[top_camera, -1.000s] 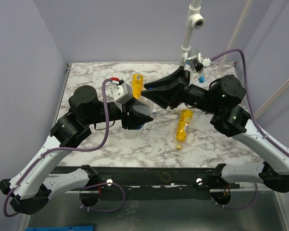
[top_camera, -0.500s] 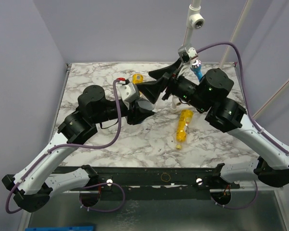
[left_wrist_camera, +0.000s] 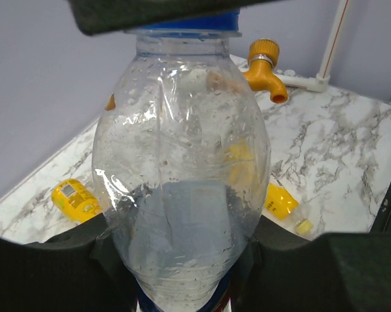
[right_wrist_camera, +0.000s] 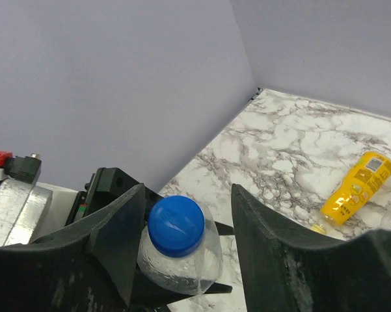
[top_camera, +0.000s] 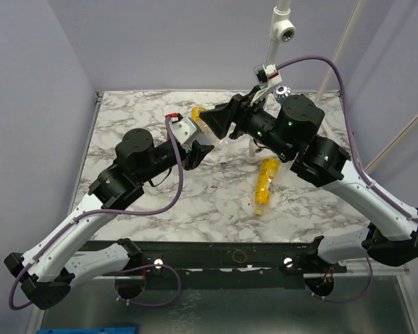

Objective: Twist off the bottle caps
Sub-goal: Unscrew the bottle cap from the plastic bottle.

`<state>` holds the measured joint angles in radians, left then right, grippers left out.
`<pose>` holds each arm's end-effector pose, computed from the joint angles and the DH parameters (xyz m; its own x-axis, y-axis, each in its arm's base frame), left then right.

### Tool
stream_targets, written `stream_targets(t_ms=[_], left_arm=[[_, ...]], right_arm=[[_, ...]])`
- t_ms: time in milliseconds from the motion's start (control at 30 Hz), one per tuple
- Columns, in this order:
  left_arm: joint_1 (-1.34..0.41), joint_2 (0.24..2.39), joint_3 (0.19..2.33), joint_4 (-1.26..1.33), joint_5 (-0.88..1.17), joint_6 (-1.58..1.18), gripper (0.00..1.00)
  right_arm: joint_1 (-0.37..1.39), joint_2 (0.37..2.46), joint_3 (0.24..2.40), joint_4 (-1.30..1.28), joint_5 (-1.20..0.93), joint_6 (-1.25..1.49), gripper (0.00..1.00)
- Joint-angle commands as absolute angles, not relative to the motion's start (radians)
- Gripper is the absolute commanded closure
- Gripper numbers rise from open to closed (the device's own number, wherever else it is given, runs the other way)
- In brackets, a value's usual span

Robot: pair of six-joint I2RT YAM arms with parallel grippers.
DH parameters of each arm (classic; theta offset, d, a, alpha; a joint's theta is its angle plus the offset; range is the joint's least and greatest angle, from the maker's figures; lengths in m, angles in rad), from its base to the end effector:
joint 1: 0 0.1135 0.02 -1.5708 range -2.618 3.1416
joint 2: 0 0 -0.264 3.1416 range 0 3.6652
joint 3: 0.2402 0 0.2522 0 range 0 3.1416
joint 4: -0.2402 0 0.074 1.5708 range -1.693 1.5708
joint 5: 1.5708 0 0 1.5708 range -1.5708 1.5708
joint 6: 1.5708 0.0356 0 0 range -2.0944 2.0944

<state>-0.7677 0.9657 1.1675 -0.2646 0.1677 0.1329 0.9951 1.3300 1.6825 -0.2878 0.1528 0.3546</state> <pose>0.1446 -0.1478 0.4317 0.0619 0.1219 -0.9906 0.8035 0.5827 0.1219 0.1544 0.2279 0.5178 -0.2261 0.2819 -0.9324 -0.7121 0.6053 0.3557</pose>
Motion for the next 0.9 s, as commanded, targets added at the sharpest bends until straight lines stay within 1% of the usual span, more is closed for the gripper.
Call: stream_targets(t_ms=[0,133,467,500,567,633,733,800,867], left_arm=[[-0.769,0.939,1.157,-0.196,0.103,0.139,0.91],[-0.769,0.936,1.156,-0.195,0.118,0.130,0.91],[-0.769,0.946,1.165,-0.196,0.137,0.102,0.91],[-0.769,0.947,1.170,-0.195,0.148,0.095,0.91],[-0.769,0.950,1.183,-0.199,0.190,0.065,0.91],[-0.769,0.949,1.202,-0.208,0.282,0.032,0.91],[-0.769,0.954,1.248,-0.244,0.539,0.005,0.93],[-0.769,0.969,1.289,-0.263,0.697,-0.069,0.93],[-0.769,0.984,1.315,-0.266,0.814,-0.118,0.93]], right_arm=[[0.999,1.344,1.699,-0.323,0.215,0.397,0.43],[0.999,1.344,1.687,-0.291,0.197,0.413,0.52],[0.999,1.334,1.671,-0.229,0.095,0.425,0.96],[0.999,1.331,1.667,-0.225,0.082,0.418,0.99],[0.999,1.314,1.652,-0.203,0.021,0.387,0.99],[0.999,1.285,1.626,-0.170,-0.074,0.340,0.99],[0.999,1.217,1.570,-0.106,-0.245,0.287,0.99],[0.999,1.181,1.537,-0.073,-0.359,0.266,0.99],[0.999,1.162,1.530,-0.073,-0.464,0.238,0.99]])
